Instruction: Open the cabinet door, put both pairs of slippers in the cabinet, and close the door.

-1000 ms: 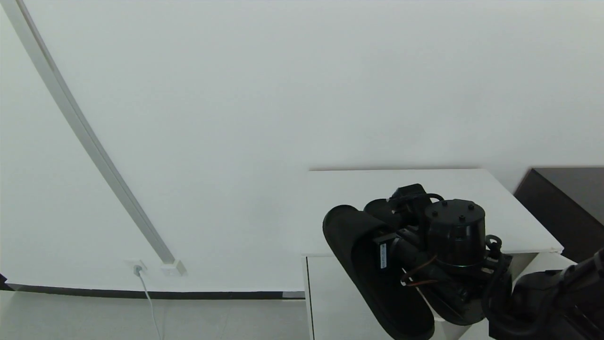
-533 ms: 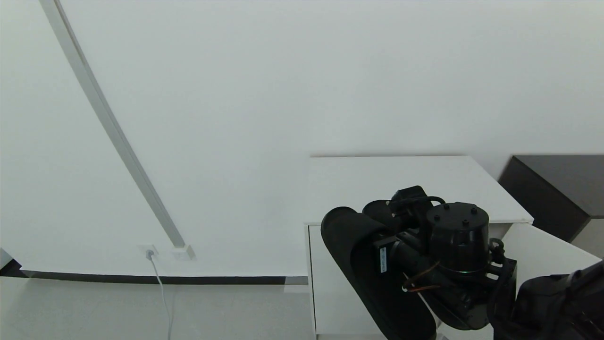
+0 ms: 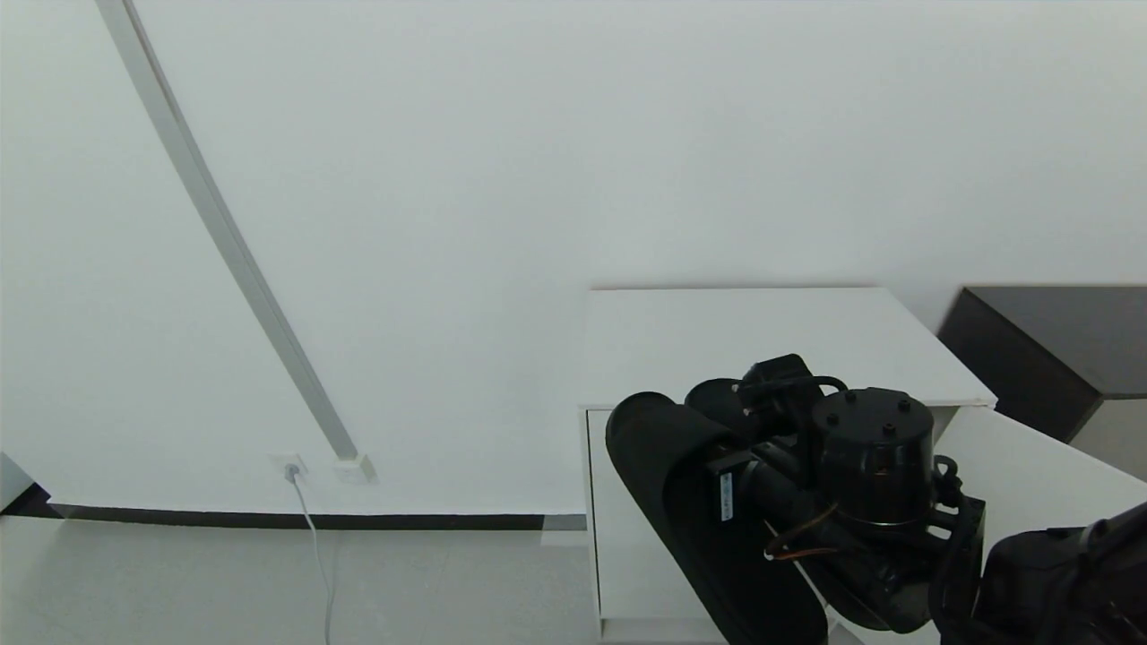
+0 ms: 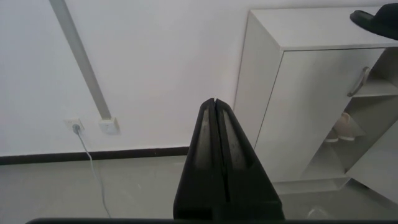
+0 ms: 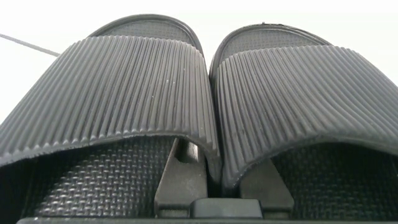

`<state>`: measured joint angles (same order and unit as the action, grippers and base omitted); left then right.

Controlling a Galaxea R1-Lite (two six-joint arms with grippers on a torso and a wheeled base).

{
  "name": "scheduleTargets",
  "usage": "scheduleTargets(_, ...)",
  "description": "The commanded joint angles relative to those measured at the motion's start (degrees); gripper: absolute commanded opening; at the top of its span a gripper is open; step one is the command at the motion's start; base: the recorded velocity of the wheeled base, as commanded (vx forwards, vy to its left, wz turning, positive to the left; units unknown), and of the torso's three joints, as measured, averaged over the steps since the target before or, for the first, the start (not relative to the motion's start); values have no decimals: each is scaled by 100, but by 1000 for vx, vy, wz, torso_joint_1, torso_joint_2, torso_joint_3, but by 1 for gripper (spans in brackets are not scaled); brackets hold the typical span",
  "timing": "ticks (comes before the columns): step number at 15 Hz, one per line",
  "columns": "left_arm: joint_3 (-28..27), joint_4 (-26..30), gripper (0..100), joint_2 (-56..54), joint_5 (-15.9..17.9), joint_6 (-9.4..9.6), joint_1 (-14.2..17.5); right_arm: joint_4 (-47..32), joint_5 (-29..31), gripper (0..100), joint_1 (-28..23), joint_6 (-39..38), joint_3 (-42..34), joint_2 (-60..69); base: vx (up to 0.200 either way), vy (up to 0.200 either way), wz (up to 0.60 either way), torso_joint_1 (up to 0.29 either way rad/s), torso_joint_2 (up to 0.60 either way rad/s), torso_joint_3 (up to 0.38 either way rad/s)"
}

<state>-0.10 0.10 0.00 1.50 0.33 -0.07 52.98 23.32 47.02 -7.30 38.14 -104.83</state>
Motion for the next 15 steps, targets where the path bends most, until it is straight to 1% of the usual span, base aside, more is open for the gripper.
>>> scheduleTargets(1, 1, -1, 0, 9, -1, 2, -1, 19, -3, 0, 9, 10, -35, -20, 0, 0, 0, 0, 0, 0)
scheduleTargets(3, 1, -1, 0, 9, -1, 2, -1, 46, -3, 0, 18, 10, -44, -20, 0, 0, 0, 0, 0, 0)
scheduleTargets(15, 1, -1, 0, 0, -1, 2, -1, 46, -3, 0, 35, 1, -97, -20, 0, -200, 0, 2, 2, 2)
